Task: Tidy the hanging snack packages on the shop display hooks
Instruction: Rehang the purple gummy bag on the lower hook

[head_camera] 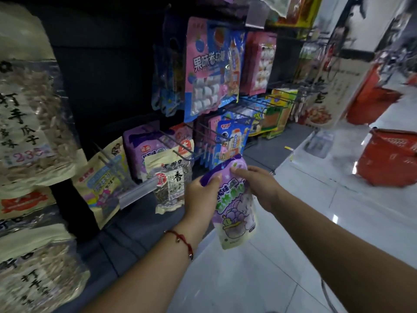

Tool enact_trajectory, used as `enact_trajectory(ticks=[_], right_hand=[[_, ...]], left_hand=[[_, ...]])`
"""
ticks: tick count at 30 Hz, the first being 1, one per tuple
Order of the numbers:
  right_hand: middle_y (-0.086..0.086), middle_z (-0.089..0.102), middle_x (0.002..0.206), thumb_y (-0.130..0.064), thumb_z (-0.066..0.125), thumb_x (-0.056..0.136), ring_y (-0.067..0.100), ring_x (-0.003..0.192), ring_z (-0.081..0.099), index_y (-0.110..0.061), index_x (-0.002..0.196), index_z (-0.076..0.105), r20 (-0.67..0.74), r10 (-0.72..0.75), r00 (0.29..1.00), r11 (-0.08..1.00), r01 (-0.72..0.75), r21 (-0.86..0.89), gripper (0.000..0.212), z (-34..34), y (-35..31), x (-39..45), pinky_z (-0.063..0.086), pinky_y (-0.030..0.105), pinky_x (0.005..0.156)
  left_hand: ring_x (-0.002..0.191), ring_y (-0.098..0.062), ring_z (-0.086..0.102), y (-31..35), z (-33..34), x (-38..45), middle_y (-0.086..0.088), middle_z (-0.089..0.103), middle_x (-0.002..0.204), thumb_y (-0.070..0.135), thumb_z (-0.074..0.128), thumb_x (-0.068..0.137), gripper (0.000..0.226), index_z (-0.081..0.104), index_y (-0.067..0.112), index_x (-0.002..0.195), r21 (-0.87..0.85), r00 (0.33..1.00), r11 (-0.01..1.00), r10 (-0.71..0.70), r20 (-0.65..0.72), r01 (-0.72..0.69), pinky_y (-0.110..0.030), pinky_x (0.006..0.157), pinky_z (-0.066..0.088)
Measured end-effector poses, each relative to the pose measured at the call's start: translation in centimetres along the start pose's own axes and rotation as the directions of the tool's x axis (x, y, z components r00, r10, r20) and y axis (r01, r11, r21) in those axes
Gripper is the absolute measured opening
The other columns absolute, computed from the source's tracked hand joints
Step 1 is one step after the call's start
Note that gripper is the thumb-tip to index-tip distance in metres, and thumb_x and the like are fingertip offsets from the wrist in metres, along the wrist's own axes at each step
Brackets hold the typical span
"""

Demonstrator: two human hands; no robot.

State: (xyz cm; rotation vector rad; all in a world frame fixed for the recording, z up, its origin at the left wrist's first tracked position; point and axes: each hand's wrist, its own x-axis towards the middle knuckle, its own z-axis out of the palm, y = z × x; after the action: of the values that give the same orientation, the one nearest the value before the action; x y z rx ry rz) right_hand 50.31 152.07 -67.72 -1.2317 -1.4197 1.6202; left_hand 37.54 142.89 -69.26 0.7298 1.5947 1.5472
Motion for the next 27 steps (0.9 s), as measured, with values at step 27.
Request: enact_trajectory(ticks=[27], right_hand=[[0.014,0.07,0.116,-0.034,0.081,0.072,0.036,0.108,0.067,-0.015,0.119,0.064,-0.11,0.054,0.993,0.93,-0.01,0.367,0.053,0.6,2.3,17.1,0.052,0.059,0.095]], left_hand=[[0.062,-0.016,0.063,-1.8,8.5,13.1,0.0,0.064,0.07,0.038,0.067,0.092,0.022,0.062,0.021,0.08,-0.096,0.949,0.995,-0.014,-0.316,-0.018,-0.026,0.056,0.053]])
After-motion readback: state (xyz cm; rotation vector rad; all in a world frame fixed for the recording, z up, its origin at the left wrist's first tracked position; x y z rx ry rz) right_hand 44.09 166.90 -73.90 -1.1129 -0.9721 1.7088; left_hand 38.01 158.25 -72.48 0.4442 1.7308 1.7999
